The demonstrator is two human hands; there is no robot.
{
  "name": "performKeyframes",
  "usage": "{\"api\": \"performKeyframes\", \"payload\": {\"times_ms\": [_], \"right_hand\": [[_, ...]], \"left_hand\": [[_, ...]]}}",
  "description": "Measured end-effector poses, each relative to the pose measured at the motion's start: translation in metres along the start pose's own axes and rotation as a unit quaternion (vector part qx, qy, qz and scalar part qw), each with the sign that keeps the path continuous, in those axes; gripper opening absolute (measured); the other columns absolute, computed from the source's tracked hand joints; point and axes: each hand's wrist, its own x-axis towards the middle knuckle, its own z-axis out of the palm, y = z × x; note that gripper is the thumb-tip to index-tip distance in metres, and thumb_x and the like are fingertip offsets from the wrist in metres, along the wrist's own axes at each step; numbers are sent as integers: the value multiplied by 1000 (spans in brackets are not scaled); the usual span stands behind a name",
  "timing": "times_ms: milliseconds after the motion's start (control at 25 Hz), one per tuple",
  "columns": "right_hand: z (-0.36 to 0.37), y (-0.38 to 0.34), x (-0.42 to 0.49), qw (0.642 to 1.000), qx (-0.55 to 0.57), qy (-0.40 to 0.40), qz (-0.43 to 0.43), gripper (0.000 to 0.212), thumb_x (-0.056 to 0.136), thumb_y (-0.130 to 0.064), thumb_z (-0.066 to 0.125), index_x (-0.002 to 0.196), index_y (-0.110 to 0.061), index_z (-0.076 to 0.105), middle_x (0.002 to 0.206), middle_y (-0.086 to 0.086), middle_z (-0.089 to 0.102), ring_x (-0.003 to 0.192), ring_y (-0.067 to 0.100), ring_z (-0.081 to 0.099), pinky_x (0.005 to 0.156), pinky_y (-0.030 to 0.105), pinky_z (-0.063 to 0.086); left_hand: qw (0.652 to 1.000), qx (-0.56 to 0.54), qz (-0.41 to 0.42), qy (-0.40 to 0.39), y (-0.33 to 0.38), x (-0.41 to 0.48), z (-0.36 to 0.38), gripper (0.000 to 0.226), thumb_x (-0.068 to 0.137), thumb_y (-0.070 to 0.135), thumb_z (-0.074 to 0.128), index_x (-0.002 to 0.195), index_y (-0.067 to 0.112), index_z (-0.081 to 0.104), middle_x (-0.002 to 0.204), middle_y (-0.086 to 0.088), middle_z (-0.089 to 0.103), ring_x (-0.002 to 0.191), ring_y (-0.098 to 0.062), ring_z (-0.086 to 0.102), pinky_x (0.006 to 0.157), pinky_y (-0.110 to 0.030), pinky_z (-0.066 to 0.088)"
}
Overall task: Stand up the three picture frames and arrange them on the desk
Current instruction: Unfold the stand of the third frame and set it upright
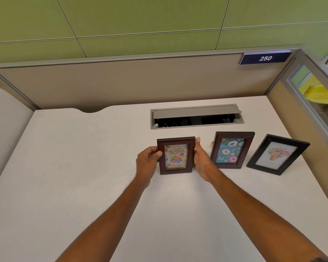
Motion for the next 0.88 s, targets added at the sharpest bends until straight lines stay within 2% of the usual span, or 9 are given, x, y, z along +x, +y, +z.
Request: {"api": "performKeyframes", "payload": {"times_ms": [80,200,320,400,480,560,720,800,880], "right_hand": [[1,-1,-2,1000,-1,-3,2,68,101,-81,20,116,-40,72,123,0,78,115,22,74,116,48,49],[2,-3,-8,1000,0,-2,-2,66,104,-78,20,120,-39,71,138,6,73,130,29,69,122,52,47],[-2,0,-12,999,-21,11,-22,73,107,-72,21,143,-26,65,150,10,66,140,31,62,127,50,42],[-7,4,-18,998,-41,24,-32,74,109,-68,27,152,-18,59,151,10,65,142,31,60,128,49,40],[-14,12,-28,995,-68,32,-70,68,111,-64,30,153,-19,58,151,6,65,144,27,58,128,46,38],[-25,20,-41,989,-91,33,-113,68,108,-66,34,153,-20,58,151,1,63,145,22,56,129,47,37],[-43,31,-70,985,-100,40,-138,65,104,-69,38,141,-24,68,139,-3,74,134,17,66,123,43,44],[-51,33,-84,985,-88,50,-142,62,105,-68,39,135,-24,72,128,-3,80,123,15,74,115,41,52],[-62,34,-98,984,-62,73,-147,64,102,-68,42,134,-21,72,121,0,83,113,19,79,107,42,59]], "left_hand": [[1000,-3,-1,-2,-1,-2,-2,27,103,5,65,104,26,81,109,-4,84,112,-30,77,105,-55,61],[1000,1,2,-9,-1,-3,-5,21,104,8,67,116,17,81,114,-5,84,118,-31,76,108,-54,59],[1000,13,-10,-9,-3,-10,-10,25,103,14,70,126,19,78,118,1,82,119,-23,75,107,-47,60],[998,25,-22,46,-9,-20,-14,23,102,22,71,124,23,77,112,4,81,109,-16,76,102,-42,61],[987,-4,-31,155,-17,-33,-19,14,103,25,68,111,20,79,98,1,80,90,-20,77,94,-42,63],[973,-39,-43,222,-24,-46,-23,21,106,29,64,98,17,79,83,-4,76,74,-23,73,81,-41,62],[980,-38,-56,186,-31,-80,-13,35,108,38,61,85,17,78,69,-5,70,62,-18,66,65,-31,57],[987,-31,-51,148,-28,-93,1,37,109,38,61,84,18,78,68,-4,70,63,-17,66,62,-27,57],[994,-24,-48,96,-24,-103,20,38,110,38,60,86,17,79,69,-5,71,64,-17,67,64,-29,59]]}}
